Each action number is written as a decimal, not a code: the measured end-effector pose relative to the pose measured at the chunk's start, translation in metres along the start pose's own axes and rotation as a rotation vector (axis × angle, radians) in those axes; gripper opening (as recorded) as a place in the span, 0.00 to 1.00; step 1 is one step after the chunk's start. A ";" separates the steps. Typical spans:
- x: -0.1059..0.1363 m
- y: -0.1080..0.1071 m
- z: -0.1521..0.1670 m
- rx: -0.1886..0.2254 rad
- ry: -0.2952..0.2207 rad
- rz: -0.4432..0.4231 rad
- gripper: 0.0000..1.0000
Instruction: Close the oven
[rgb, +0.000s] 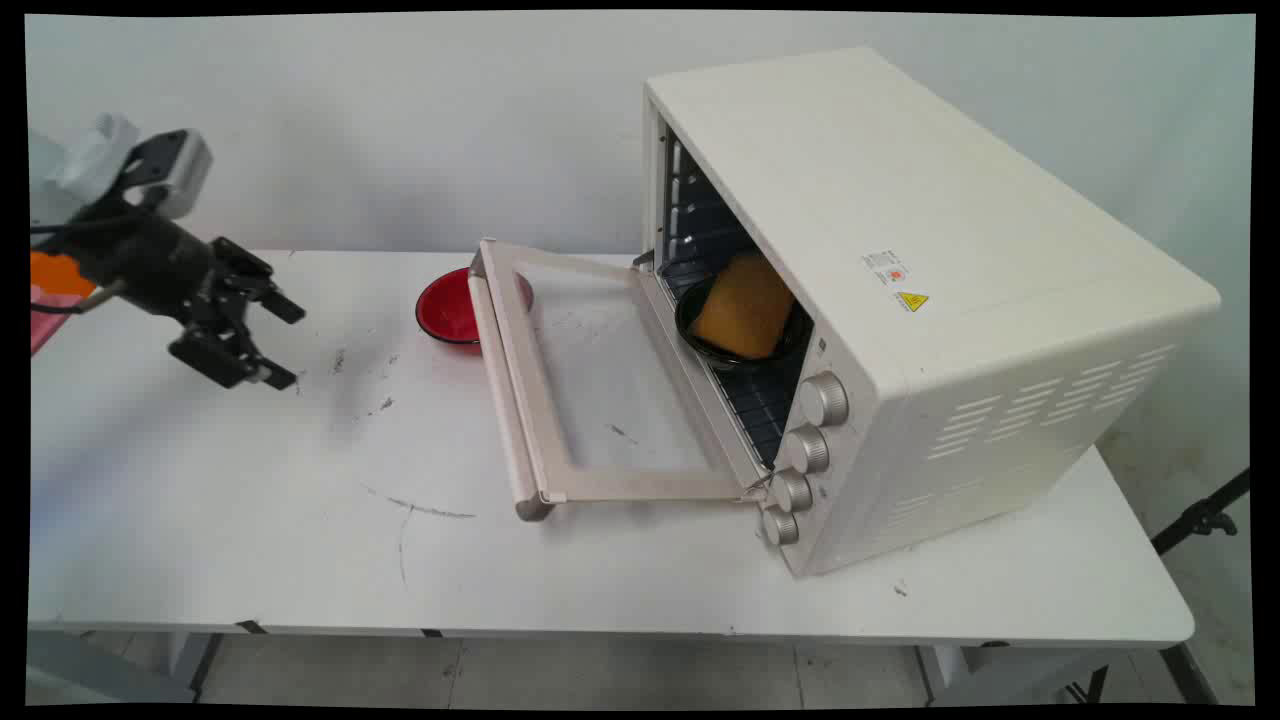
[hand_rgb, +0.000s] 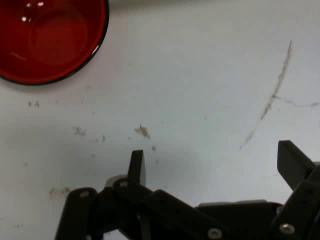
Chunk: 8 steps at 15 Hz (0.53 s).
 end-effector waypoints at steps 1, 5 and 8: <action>0.004 0.001 0.003 0.001 0.000 -0.003 1.00; 0.030 0.006 0.031 0.006 0.009 -0.014 1.00; 0.048 0.009 0.058 0.011 0.026 -0.018 1.00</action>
